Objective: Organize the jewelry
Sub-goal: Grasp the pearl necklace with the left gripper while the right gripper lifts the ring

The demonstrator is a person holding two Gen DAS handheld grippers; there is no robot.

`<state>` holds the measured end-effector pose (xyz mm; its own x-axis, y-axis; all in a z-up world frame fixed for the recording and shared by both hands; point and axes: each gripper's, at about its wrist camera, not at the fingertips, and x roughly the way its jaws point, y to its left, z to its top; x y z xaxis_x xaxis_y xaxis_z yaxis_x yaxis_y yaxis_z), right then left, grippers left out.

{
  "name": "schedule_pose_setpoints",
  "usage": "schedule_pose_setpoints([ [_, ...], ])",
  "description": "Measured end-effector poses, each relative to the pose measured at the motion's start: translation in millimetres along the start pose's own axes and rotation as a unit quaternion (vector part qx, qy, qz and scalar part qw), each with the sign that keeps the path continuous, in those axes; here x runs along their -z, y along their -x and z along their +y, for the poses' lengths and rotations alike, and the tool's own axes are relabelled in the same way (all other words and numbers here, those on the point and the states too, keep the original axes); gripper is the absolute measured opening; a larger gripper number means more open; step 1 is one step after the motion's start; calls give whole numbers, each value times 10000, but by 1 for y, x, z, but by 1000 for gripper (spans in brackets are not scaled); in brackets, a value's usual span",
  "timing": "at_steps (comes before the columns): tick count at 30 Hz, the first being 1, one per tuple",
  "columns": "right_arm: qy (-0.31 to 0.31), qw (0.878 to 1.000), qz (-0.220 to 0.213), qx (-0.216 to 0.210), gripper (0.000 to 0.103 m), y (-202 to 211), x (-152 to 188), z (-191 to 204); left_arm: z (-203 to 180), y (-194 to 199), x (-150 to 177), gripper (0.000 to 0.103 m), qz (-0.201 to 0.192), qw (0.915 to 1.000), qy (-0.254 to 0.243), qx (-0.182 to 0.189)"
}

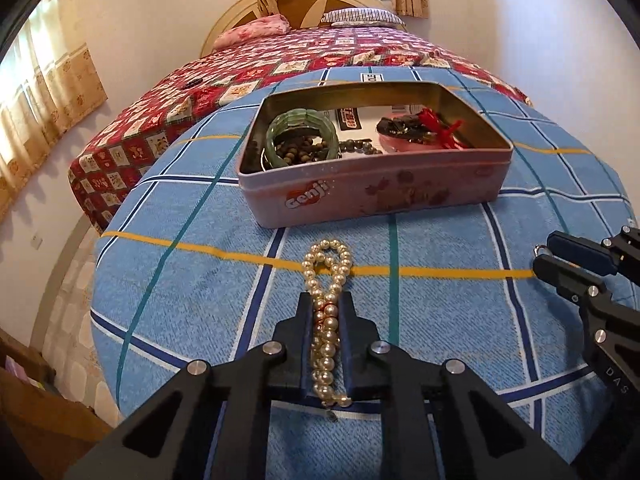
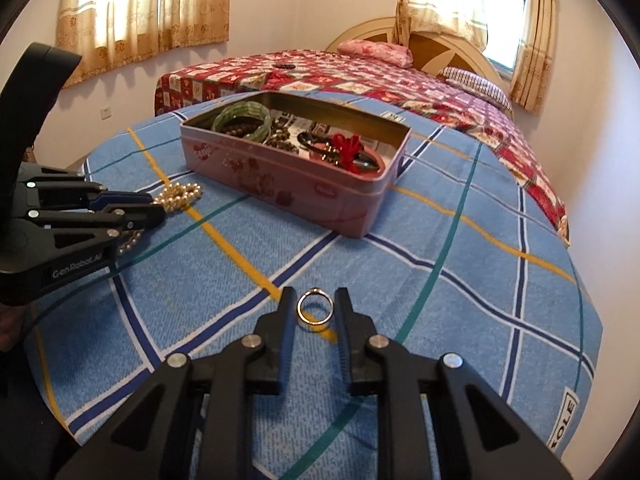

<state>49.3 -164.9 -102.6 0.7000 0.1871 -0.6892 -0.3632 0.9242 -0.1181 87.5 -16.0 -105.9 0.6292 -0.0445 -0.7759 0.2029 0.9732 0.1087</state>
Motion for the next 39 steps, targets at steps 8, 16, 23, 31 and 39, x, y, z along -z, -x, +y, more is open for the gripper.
schedule_pose_setpoints([
  [8, 50, 9998, -179, 109, 21, 8, -5, 0, 13, 18, -8, 6, -195, 9997, 162, 21],
  [16, 59, 9995, -257, 151, 21, 10, -8, -2, 21, 23, -12, 6, -225, 9993, 272, 76],
  [23, 16, 9993, -335, 150, 21, 15, -10, -5, 26, 35, -17, 6, -365, 9988, 331, 55],
  [31, -26, 9986, -497, 201, 21, 25, -18, -11, 30, 56, -27, 6, -642, 9974, 331, -4],
  [39, -141, 9969, -729, 250, 21, 34, -34, -24, 26, 79, -51, 6, -973, 9951, 166, 13],
])
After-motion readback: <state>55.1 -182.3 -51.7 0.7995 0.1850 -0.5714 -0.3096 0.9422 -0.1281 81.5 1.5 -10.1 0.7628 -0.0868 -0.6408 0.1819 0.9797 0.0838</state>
